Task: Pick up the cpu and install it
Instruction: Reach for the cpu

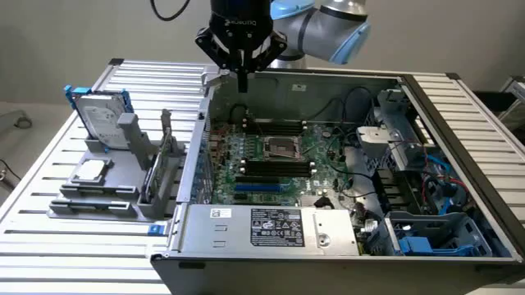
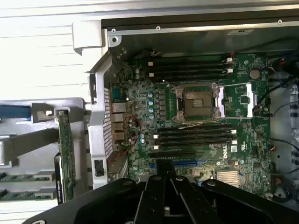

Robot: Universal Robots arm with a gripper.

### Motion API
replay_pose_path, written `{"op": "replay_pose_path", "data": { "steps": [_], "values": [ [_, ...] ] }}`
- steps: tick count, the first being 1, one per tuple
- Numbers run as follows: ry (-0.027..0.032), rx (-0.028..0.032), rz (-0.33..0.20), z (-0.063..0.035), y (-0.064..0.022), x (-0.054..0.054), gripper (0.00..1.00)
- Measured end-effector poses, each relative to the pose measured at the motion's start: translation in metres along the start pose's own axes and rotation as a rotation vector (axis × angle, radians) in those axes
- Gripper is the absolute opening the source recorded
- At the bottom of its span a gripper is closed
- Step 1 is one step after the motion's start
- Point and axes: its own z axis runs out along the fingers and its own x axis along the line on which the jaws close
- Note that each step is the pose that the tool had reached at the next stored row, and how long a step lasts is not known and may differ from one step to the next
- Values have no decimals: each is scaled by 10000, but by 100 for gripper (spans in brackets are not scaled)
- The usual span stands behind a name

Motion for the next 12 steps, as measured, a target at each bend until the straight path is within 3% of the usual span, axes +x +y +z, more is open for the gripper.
{"op": "replay_pose_path", "data": {
  "steps": [8, 12],
  "values": [
    [0, 0, 0, 0, 0, 4, 11],
    [0, 1, 0, -4, -12, 171, 11]
  ]
}}
